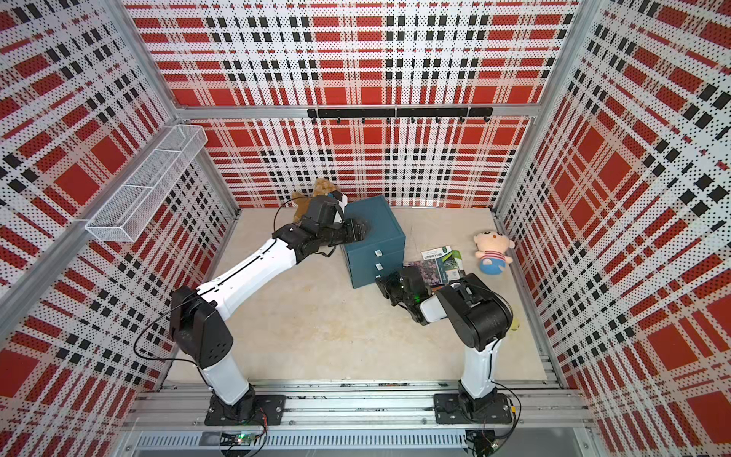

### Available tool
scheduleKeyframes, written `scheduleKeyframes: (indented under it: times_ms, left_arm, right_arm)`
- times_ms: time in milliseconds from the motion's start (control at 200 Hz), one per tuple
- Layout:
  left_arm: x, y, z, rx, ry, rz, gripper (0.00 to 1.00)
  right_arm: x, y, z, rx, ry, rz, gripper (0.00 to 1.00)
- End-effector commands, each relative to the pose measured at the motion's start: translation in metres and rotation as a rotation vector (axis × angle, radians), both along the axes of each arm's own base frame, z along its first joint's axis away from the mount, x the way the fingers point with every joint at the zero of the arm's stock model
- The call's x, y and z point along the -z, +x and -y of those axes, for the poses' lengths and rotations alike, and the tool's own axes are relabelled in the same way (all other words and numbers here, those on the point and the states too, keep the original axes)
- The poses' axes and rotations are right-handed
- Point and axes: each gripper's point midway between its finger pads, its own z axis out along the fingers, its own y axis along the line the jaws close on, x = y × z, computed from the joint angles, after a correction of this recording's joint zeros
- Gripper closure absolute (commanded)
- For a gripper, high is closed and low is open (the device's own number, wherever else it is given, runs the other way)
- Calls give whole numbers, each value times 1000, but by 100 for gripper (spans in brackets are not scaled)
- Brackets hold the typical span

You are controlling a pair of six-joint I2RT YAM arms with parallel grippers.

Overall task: Take the seed bags out of the drawer
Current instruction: Open the drawer in the storage box.

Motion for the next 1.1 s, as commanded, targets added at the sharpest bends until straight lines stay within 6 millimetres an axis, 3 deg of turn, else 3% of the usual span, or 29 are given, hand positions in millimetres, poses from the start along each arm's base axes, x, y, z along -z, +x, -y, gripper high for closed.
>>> scheduleKeyframes:
  times_ms: [0,381,666,847,1092]
  left_arm:
    - [77,-19,-25,-42,134,-223,25]
    - [87,-21,-26,-63,136,-237,25]
    - [84,-21,-22,-70,129,-229,25]
    - [84,-23,-17,-70,127,-229,25]
    - [86,-26,-11,-68,126,-231,25]
  right_arm:
    - [8,-24,-1,-64,-50,-39,100]
    - [4,-81,6,-140,-80,-60,100]
    - [1,-124,17,-177,-104,-69,100]
    - [1,-140,28,-175,-108,-78,100]
    - [14,-154,24,-241,-114,-116,100]
